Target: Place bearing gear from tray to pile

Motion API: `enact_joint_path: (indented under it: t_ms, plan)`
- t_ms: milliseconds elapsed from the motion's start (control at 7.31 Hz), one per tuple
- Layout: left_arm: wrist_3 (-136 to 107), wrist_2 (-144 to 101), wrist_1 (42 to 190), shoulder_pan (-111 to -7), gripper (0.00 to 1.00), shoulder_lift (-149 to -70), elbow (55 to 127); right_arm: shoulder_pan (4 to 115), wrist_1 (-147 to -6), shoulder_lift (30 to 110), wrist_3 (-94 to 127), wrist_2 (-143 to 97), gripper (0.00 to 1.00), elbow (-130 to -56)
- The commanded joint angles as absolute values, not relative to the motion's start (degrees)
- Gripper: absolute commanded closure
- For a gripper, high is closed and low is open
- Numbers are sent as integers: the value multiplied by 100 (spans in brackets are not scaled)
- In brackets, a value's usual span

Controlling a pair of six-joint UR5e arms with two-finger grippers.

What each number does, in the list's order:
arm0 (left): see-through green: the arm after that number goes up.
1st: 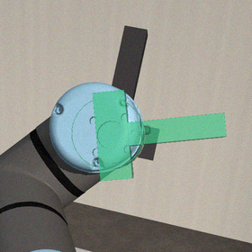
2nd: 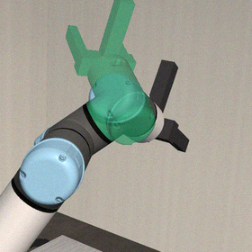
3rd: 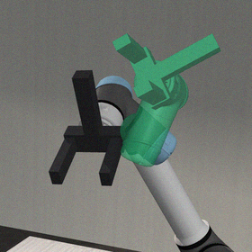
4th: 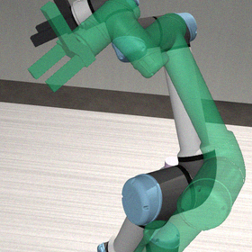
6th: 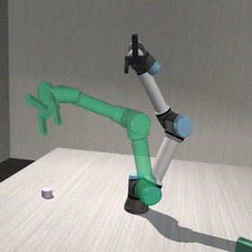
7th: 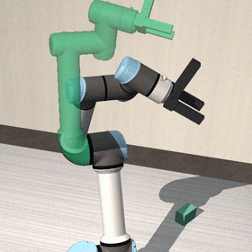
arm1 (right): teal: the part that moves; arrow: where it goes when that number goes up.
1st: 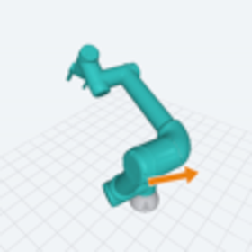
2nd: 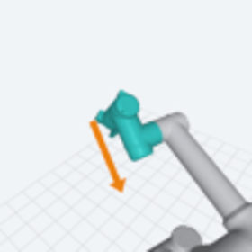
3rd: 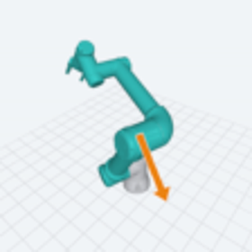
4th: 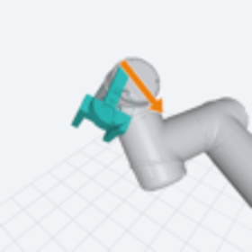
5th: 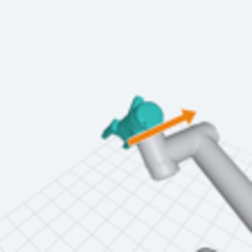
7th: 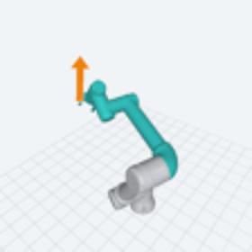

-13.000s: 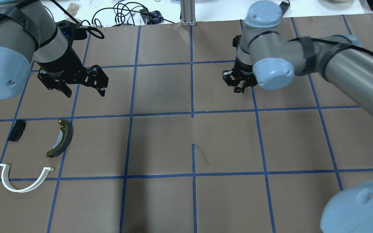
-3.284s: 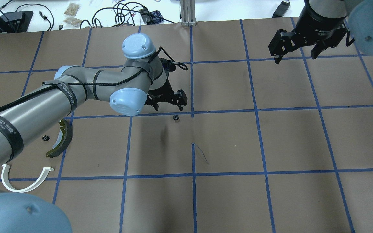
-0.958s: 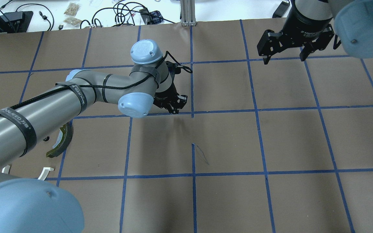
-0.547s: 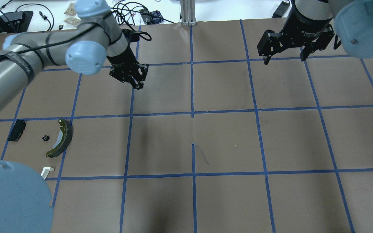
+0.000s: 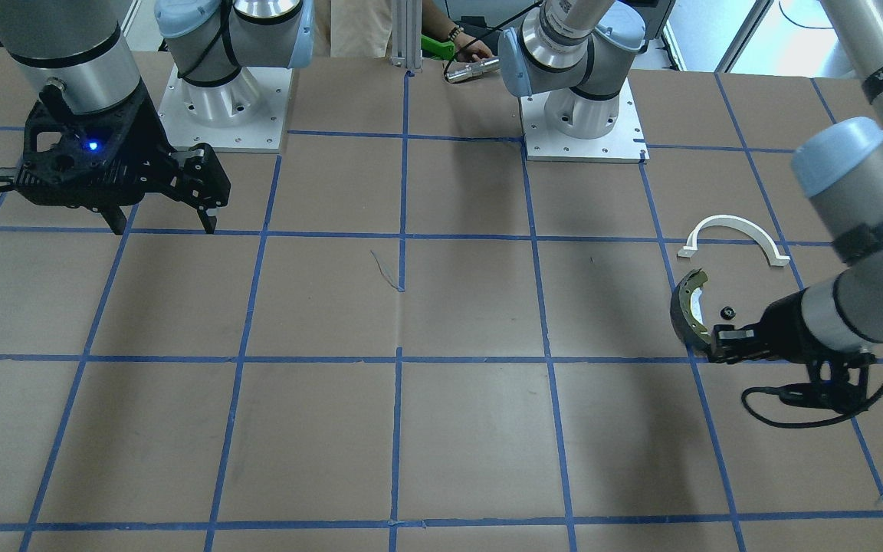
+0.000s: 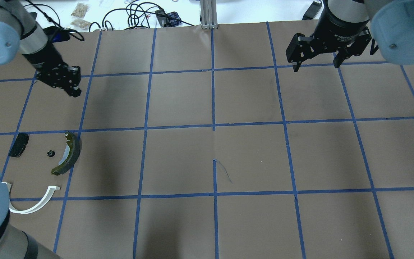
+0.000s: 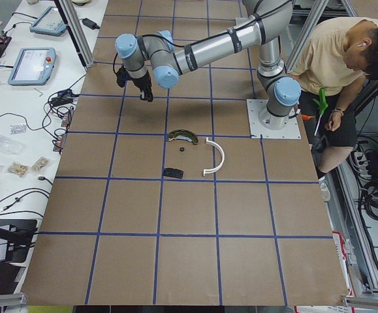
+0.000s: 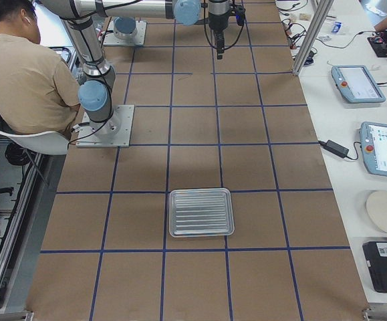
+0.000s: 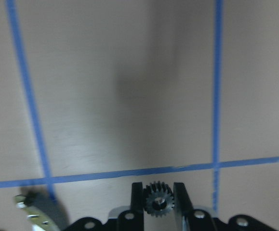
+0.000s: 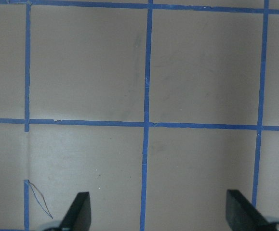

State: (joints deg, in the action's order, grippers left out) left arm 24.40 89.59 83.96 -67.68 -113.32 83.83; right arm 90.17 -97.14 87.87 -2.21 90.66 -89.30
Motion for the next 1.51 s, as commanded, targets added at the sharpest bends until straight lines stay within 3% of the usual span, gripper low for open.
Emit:
enact_joint_path:
  t_ms: [0,821,1368]
  plan:
    - [2900,9413,8499,-5778,100,-11425,8481,9018,-9721,8780,-202,9044,0,-8930]
    - [3401,9378,7613,-5406,100,-11364,9825,9018,-9721,8780,-202,9018,0,-8930]
    - [3419,9395,7410,-5238,100,-11505,10010,9018,-9729,8780,-193,9018,0,-8930]
